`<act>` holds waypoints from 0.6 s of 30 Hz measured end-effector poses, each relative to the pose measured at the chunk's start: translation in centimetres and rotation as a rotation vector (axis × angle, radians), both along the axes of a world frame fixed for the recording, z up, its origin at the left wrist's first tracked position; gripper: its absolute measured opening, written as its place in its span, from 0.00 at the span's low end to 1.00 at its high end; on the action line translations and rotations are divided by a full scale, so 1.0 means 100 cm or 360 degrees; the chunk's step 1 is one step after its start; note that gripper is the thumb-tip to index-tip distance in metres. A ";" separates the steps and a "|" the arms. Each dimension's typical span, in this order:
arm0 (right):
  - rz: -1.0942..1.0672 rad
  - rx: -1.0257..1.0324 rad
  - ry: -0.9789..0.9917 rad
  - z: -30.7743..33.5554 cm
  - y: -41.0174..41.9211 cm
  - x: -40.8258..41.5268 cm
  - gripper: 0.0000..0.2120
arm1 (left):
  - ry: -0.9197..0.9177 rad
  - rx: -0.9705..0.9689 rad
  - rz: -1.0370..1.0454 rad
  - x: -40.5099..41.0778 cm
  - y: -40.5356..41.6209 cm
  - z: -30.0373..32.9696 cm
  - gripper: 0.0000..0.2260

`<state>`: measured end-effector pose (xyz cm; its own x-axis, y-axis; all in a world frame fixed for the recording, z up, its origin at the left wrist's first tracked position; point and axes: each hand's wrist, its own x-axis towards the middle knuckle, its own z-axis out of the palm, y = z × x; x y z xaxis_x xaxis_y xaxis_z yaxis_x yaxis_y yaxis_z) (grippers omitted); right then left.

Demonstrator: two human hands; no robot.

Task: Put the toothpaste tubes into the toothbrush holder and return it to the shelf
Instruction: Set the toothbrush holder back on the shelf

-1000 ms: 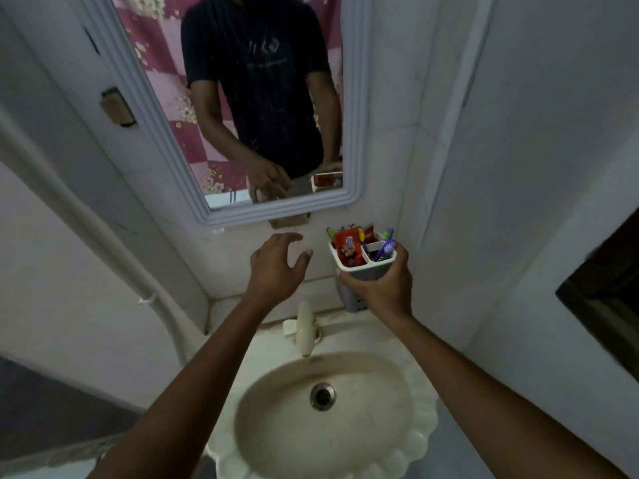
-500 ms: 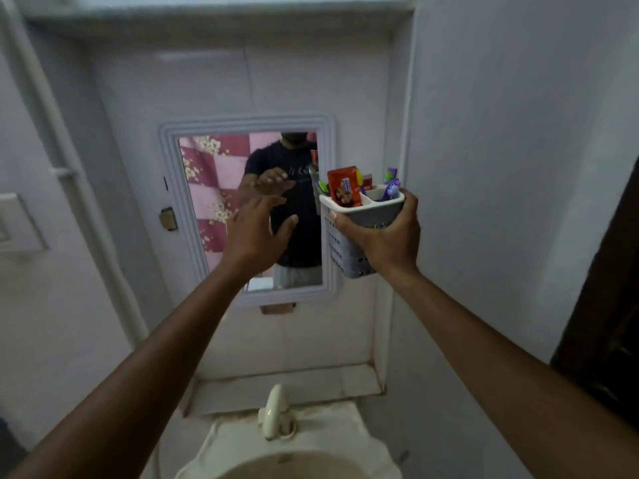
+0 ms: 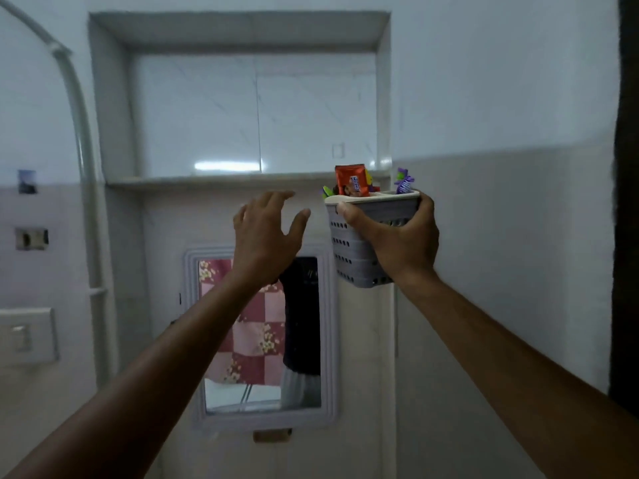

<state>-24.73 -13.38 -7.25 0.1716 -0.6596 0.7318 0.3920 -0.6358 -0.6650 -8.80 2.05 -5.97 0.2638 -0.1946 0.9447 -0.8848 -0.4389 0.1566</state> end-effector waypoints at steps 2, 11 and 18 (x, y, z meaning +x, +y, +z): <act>-0.0035 0.0011 -0.0052 0.021 0.002 -0.001 0.51 | -0.0082 -0.0039 0.0063 0.010 -0.005 0.020 0.23; -0.0139 -0.0036 -0.0182 0.096 0.008 0.010 0.51 | -0.0009 0.0066 0.0207 0.095 -0.024 0.069 0.31; -0.0222 -0.0090 -0.0285 0.140 0.007 0.043 0.52 | -0.0245 -0.0219 0.0261 0.118 -0.039 0.061 0.22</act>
